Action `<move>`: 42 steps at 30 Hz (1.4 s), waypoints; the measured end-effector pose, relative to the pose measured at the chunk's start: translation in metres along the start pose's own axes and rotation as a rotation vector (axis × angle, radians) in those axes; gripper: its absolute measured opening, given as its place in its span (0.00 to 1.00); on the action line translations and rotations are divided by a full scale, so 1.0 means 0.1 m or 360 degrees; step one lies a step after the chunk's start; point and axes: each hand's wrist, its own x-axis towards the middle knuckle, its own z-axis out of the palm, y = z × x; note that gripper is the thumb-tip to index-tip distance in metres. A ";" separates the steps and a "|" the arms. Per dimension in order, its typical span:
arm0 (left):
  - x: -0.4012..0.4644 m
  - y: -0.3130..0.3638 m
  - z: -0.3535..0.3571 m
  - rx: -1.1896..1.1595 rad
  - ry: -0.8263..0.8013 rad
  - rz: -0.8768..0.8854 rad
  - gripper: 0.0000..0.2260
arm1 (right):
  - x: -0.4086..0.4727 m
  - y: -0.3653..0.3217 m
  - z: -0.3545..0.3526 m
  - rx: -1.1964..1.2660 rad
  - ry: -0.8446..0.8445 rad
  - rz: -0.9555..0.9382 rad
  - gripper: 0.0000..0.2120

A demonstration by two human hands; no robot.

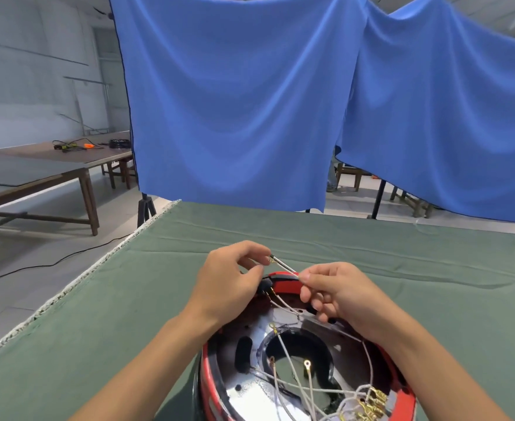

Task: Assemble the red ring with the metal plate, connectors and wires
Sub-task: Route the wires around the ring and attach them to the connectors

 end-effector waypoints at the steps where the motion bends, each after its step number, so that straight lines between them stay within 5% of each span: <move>1: 0.00 0.00 0.00 -0.0019 0.0005 -0.0001 0.15 | 0.00 0.00 0.01 -0.0010 0.0013 -0.0009 0.07; 6: 0.00 0.00 -0.02 -0.0111 0.0025 -0.0061 0.05 | -0.02 0.00 0.04 -0.0051 0.0068 -0.0107 0.07; 18: 0.02 -0.03 -0.02 -0.0255 -0.0101 -0.0239 0.11 | -0.06 -0.01 0.07 -0.0185 0.0051 -0.0128 0.07; 22: 0.02 0.01 -0.02 -0.0144 -0.0173 -0.0162 0.08 | -0.07 -0.12 0.05 -0.0523 0.0270 -0.0323 0.06; 29: 0.02 0.06 -0.05 -0.0013 -0.0267 -0.0069 0.05 | -0.11 -0.11 0.17 -0.0817 0.0203 -0.0382 0.05; 42: 0.00 0.11 -0.03 -0.0082 -0.0346 -0.0002 0.04 | -0.12 -0.09 0.18 -0.0742 0.0189 -0.0411 0.07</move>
